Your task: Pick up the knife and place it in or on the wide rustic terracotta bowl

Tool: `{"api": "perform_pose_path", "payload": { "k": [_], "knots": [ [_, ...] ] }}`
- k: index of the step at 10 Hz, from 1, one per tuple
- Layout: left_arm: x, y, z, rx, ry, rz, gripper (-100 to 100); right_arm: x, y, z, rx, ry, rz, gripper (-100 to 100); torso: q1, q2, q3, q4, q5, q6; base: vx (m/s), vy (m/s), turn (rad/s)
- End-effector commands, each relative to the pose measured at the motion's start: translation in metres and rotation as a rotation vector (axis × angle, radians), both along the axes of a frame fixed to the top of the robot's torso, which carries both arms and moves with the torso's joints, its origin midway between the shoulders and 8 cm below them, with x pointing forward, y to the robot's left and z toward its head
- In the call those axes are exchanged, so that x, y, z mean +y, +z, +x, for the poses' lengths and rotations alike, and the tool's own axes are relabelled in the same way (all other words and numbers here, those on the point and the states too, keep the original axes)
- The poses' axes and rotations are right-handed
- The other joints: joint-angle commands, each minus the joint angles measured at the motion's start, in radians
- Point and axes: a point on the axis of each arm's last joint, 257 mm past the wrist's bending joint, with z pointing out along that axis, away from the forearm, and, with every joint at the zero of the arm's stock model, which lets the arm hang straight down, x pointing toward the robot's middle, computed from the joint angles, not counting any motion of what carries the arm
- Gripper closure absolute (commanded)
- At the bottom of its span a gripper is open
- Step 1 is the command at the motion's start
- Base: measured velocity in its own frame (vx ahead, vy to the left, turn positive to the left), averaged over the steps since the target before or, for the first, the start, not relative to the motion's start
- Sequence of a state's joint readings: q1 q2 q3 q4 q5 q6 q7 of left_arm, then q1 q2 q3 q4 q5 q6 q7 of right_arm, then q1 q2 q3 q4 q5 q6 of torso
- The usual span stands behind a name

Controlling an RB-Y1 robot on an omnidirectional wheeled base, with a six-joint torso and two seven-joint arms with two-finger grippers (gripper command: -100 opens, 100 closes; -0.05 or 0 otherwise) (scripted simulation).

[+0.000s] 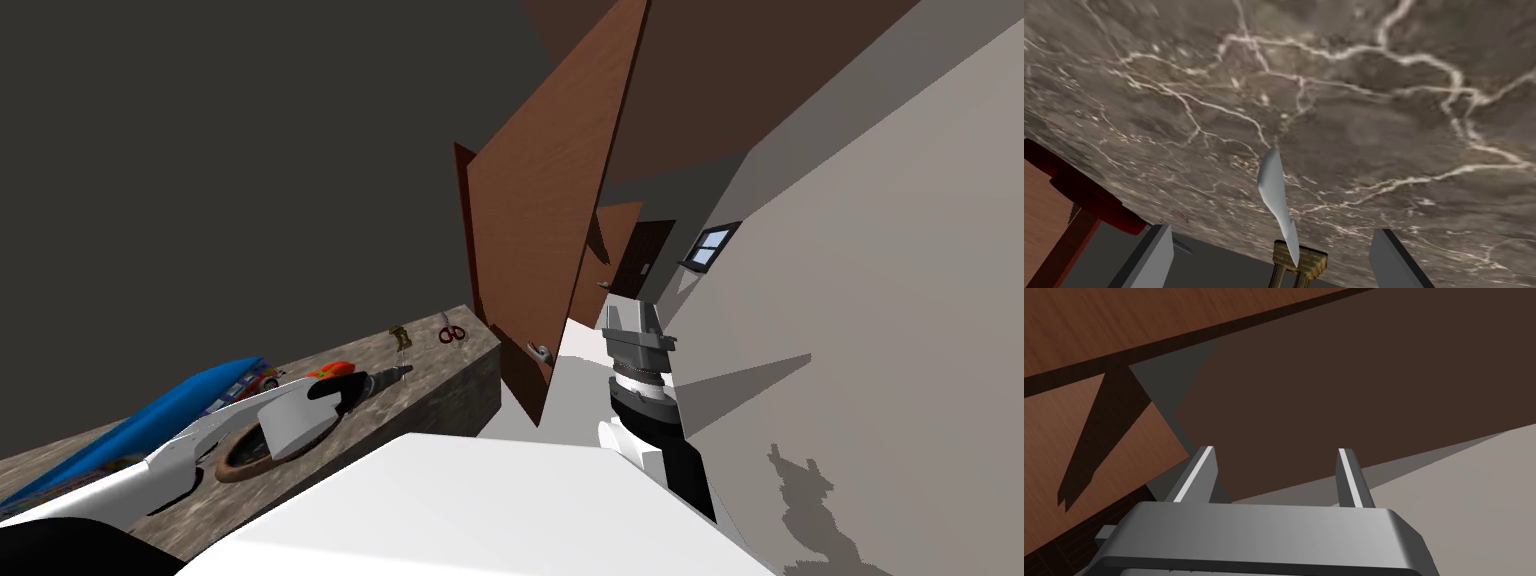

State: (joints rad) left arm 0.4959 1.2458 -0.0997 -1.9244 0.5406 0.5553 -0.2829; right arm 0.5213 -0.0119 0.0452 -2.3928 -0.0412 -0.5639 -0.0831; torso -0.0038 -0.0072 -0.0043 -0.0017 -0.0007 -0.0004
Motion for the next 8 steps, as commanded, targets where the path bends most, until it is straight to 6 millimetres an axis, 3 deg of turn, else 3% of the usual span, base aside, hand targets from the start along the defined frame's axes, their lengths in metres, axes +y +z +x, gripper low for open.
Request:
{"api": "perform_pose_path", "payload": {
  "k": [1,3,4,8],
  "knots": [
    [0.026,-0.009,-0.018,0.071,0.055,0.029,-100,0.000,0.000,0.000,0.000,0.000,0.000,0,0.000,0.000,0.000,0.000,0.000,0.000,0.126,-0.055,-0.083],
    [0.056,-0.015,-0.041,0.151,0.117,0.063,-100,0.000,0.000,0.000,0.000,0.000,0.000,0,-0.001,-0.004,-0.002,-0.001,0.000,0.000,0.177,-0.075,-0.087],
    [0.056,-0.015,-0.041,0.151,0.117,0.063,-100,0.000,0.000,0.000,0.000,0.000,0.000,0,-0.002,-0.005,-0.003,-0.001,0.000,0.000,0.104,-0.061,-0.029],
    [0.096,-0.018,-0.079,0.265,0.209,0.113,-100,0.000,0.000,0.000,0.000,0.000,0.000,0,0.000,0.001,0.001,0.000,0.000,0.000,0.092,-0.042,-0.056]
  ]
}}
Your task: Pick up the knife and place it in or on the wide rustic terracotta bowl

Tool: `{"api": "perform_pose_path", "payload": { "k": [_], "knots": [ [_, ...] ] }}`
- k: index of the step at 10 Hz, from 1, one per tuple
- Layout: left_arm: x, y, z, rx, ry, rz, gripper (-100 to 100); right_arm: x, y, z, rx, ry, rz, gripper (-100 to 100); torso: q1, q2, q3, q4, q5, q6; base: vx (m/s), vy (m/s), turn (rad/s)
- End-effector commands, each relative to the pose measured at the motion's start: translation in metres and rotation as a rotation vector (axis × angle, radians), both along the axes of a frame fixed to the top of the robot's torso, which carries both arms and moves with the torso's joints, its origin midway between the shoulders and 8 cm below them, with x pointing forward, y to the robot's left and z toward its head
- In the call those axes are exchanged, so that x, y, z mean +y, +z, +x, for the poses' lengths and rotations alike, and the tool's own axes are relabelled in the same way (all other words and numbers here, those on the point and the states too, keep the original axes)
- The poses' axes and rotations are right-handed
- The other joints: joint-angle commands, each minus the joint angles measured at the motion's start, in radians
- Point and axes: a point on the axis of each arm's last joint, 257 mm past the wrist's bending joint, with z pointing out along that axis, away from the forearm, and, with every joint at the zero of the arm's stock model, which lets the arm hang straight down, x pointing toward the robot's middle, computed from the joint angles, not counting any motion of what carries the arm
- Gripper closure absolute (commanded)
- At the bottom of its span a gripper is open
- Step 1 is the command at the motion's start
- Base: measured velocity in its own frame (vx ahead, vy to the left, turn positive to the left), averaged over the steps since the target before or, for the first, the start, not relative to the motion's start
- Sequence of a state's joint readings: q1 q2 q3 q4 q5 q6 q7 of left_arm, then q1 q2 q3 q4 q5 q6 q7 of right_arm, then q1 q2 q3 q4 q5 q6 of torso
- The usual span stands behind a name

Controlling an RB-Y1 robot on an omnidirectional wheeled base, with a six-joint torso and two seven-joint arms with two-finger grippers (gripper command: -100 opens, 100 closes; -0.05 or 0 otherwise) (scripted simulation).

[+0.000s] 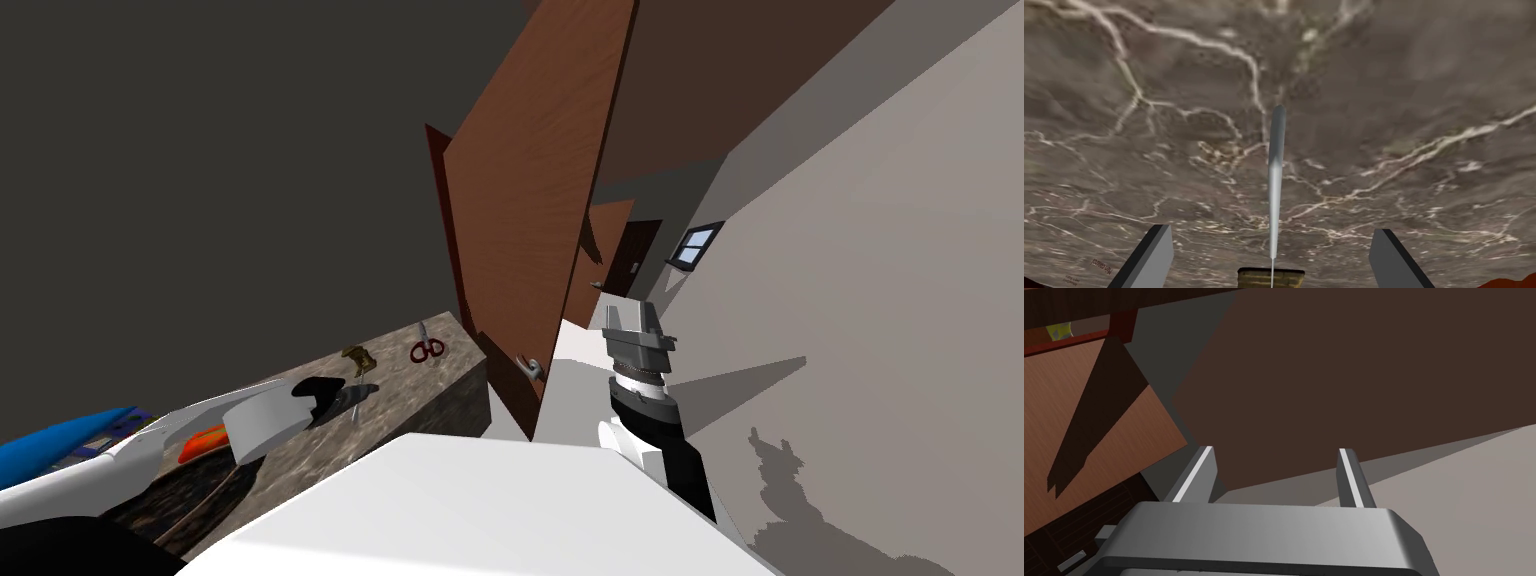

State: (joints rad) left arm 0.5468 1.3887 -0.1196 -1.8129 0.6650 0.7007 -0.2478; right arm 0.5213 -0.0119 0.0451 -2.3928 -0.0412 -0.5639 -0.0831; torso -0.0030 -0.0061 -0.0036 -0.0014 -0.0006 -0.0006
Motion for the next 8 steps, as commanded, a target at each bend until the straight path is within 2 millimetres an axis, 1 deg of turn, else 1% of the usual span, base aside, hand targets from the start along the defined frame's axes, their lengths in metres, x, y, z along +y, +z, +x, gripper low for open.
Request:
{"api": "perform_pose_path", "payload": {
  "k": [1,2,3,4,6,7,8],
  "knots": [
    [0.016,0.001,-0.016,0.046,0.036,0.021,-100,0.000,0.000,0.000,0.000,0.000,0.000,0,0.000,0.000,0.000,0.000,0.000,0.000,0.098,-0.025,-0.045],
    [0.008,0.001,-0.007,0.027,0.020,0.012,-100,0.000,0.000,0.000,0.000,0.000,0.000,0,0.000,0.000,0.000,0.000,0.000,0.000,0.044,-0.011,-0.008],
    [0.009,0.001,-0.009,0.031,0.025,0.014,0,0.000,0.000,0.000,0.000,0.000,0.000,0,0.001,0.002,0.001,0.000,0.000,0.000,0.008,-0.002,0.001],
    [0.014,-0.010,-0.015,0.029,0.037,0.013,-100,0.000,0.000,0.000,0.000,0.000,0.000,0,0.002,0.005,0.003,0.001,0.001,0.000,0.019,0.012,-0.093],
    [0.018,-0.020,-0.021,0.028,0.048,0.012,-100,0.000,0.000,0.000,0.000,0.000,0.000,0,0.004,0.005,0.003,0.001,0.001,0.000,0.022,0.026,-0.074],
    [0.015,-0.015,-0.018,0.029,0.044,0.013,-100,0.000,0.000,0.000,0.000,0.000,0.000,0,0.004,0.005,0.003,0.001,0.001,0.000,0.010,0.013,-0.013],
    [0.015,-0.016,-0.019,0.028,0.044,0.013,100,0.000,0.000,0.000,0.000,0.000,0.000,0,0.003,0.006,0.003,0.001,0.001,0.000,0.000,0.000,0.000]
  ]
}}
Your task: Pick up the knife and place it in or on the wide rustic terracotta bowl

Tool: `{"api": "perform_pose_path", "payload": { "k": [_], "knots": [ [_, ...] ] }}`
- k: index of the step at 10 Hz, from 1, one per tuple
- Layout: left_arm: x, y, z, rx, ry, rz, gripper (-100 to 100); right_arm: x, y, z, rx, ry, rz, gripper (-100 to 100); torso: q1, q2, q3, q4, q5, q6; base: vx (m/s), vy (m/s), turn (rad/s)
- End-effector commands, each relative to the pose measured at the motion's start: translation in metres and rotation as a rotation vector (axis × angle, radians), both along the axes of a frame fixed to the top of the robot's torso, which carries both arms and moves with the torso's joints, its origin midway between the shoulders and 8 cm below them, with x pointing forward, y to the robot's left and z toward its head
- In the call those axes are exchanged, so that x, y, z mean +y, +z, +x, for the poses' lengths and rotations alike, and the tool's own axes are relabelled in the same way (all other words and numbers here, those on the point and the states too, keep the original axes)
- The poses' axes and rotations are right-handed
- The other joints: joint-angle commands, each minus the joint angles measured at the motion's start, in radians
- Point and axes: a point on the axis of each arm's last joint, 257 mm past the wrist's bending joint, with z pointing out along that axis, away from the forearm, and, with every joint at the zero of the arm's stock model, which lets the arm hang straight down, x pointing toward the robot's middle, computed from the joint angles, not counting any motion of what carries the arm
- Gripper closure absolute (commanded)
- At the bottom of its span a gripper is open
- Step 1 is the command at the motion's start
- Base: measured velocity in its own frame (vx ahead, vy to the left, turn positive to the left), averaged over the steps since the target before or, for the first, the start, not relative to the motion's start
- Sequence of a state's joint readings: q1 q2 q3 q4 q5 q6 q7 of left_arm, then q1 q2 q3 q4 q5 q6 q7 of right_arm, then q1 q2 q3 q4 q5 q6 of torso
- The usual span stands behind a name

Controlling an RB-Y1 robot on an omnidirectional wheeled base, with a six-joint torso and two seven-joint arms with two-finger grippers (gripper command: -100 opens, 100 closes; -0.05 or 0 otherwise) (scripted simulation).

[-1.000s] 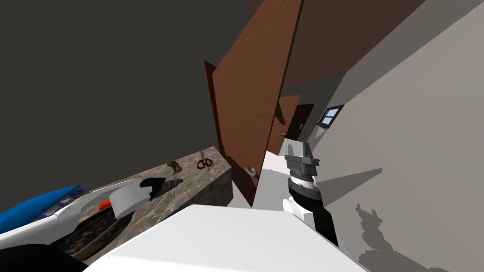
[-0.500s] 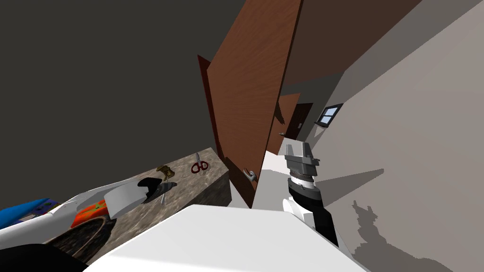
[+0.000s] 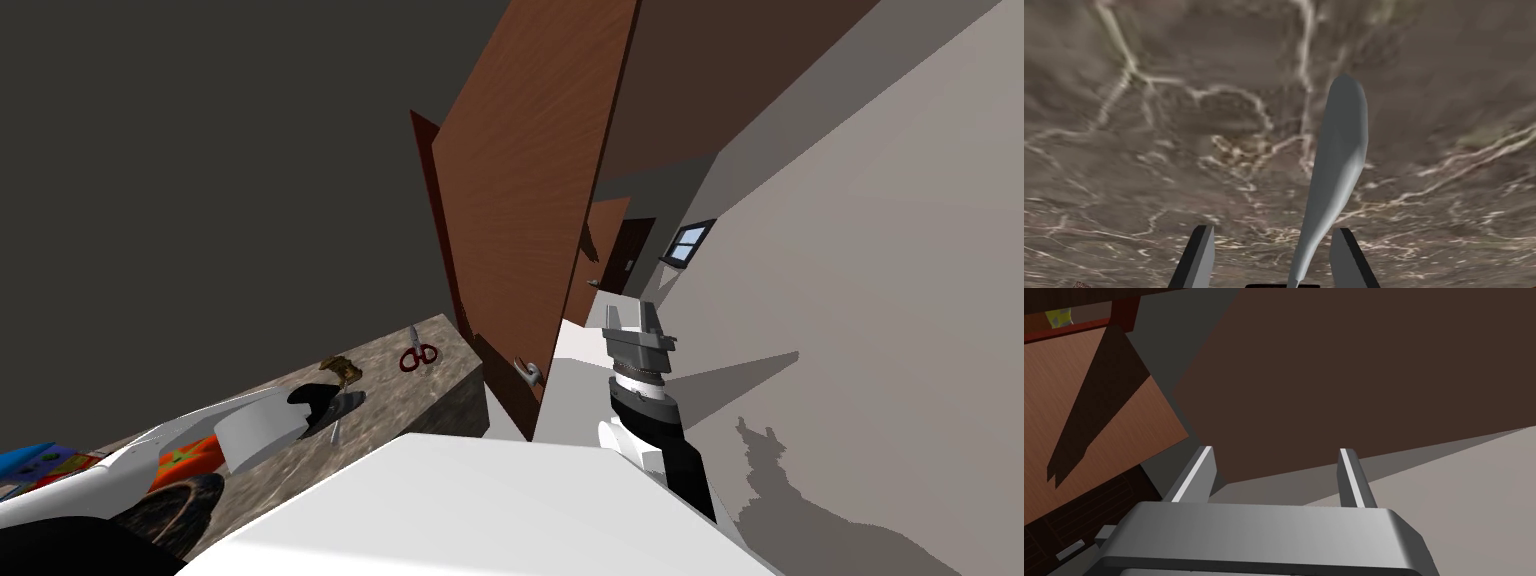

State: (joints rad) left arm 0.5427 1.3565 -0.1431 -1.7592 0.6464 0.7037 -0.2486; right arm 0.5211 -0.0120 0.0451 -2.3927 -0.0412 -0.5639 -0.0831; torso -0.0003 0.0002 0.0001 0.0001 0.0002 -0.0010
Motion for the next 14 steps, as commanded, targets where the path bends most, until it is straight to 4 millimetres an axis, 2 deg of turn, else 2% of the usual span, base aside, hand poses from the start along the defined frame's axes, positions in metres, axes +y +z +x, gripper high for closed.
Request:
{"api": "perform_pose_path", "payload": {
  "k": [1,4,5,6,8,9,10,12,13,14],
  "knots": [
    [0.000,0.000,0.000,0.000,0.000,0.000,100,0.000,0.000,0.000,0.000,0.000,0.000,0,0.000,0.000,0.000,0.000,0.000,0.000,-0.001,0.005,0.019],
    [0.001,0.000,-0.001,0.001,0.003,0.000,100,0.000,0.000,0.000,0.000,0.000,0.000,0,0.000,0.000,0.000,0.000,0.000,0.001,0.000,0.000,-0.003],
    [0.001,0.000,-0.001,0.002,0.003,0.000,0,0.000,0.000,0.000,0.000,0.000,0.000,0,0.000,0.000,0.000,0.000,0.000,0.001,0.000,0.000,0.000],
    [-0.003,0.010,0.006,0.001,-0.013,0.001,100,0.000,0.000,0.000,0.000,0.000,0.000,0,0.000,0.000,0.000,0.000,0.001,0.001,-0.019,-0.018,0.109],
    [-0.003,0.010,0.008,0.000,-0.015,0.001,100,0.000,0.000,0.000,0.000,0.000,0.000,0,-0.003,0.002,0.001,0.001,0.000,0.001,-0.018,-0.028,0.060],
    [-0.003,0.011,0.009,0.001,-0.015,0.001,0,0.000,0.000,0.000,0.000,0.000,0.000,0,-0.002,0.002,0.001,0.000,0.000,0.001,0.000,0.000,0.000],
    [-0.006,0.032,0.035,-0.045,-0.038,0.001,100,0.000,0.000,0.000,0.000,0.000,0.000,0,-0.001,0.001,0.001,0.000,0.000,0.001,-0.035,-0.023,0.126],
    [-0.011,0.050,0.056,-0.083,-0.058,-0.004,100,0.000,0.000,0.000,0.000,0.000,0.000,0,-0.004,0.003,0.002,0.001,-0.001,0.001,-0.056,-0.041,0.105],
    [-0.018,0.073,0.080,-0.125,-0.082,-0.011,100,0.000,0.000,0.000,0.000,0.000,0.000,0,-0.004,0.004,0.003,0.002,-0.001,0.000,-0.072,-0.033,0.161],
    [-0.022,0.085,0.092,-0.147,-0.095,-0.014,100,0.000,0.000,0.000,0.000,0.000,0.000,0,-0.004,0.006,0.004,0.002,-0.002,0.000,-0.075,-0.026,0.159]
  ]
}}
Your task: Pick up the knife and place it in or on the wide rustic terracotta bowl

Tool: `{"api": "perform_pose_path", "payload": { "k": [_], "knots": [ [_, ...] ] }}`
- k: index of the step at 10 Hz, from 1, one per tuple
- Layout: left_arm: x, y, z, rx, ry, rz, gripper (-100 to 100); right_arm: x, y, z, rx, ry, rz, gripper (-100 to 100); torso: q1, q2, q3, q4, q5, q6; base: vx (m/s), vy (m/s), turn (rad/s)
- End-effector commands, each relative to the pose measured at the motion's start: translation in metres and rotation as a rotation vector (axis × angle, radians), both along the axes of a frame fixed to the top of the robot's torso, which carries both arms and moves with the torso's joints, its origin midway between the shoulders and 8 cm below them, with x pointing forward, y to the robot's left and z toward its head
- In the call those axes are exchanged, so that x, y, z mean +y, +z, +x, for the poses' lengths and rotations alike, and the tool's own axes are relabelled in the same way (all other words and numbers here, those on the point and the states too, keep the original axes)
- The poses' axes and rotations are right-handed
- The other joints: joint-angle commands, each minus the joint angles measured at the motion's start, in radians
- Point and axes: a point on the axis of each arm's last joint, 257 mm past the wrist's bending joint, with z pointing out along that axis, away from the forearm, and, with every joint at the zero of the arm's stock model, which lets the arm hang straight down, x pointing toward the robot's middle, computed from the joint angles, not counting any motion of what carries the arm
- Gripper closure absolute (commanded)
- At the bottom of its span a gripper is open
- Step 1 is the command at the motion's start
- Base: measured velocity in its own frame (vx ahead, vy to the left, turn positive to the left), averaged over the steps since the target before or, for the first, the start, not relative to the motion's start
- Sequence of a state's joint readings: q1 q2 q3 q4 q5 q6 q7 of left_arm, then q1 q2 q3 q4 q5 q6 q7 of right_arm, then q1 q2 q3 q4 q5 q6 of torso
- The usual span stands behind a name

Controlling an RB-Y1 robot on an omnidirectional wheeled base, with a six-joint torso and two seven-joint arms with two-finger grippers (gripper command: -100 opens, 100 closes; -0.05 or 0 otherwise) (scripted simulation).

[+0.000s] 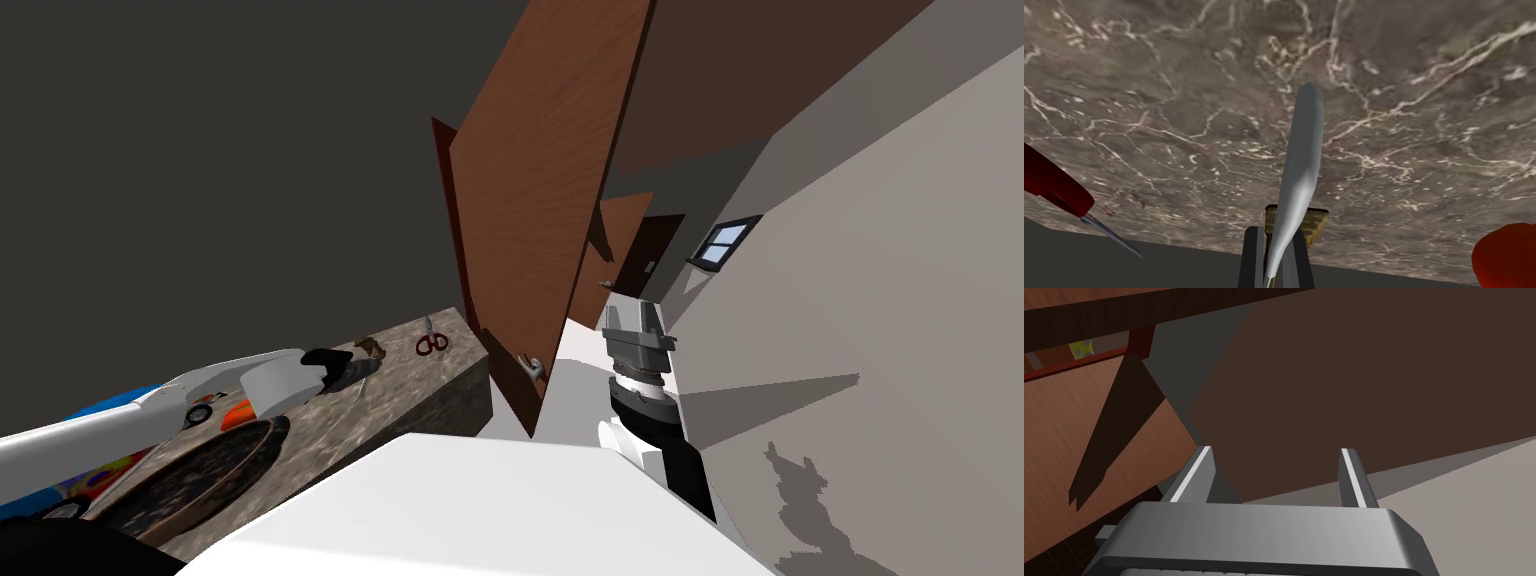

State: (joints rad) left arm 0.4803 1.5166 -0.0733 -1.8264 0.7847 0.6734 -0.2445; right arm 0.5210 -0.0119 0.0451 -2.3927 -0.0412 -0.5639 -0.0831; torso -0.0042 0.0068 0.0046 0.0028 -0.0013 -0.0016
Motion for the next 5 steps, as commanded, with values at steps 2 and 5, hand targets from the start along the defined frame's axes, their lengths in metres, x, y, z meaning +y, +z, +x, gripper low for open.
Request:
{"api": "perform_pose_path", "payload": {
  "k": [2,5],
  "knots": [
    [-0.016,0.032,0.034,-0.062,-0.038,-0.013,100,0.000,0.000,0.000,0.000,0.000,0.000,0,0.000,0.000,0.000,0.000,0.001,0.001,-0.074,-0.022,0.103],
    [-0.028,0.057,0.054,-0.101,-0.065,-0.023,100,0.000,0.000,0.000,0.000,0.000,0.000,0,0.001,-0.002,-0.001,0.000,0.001,0.000,-0.041,-0.016,0.078]
  ]
}}
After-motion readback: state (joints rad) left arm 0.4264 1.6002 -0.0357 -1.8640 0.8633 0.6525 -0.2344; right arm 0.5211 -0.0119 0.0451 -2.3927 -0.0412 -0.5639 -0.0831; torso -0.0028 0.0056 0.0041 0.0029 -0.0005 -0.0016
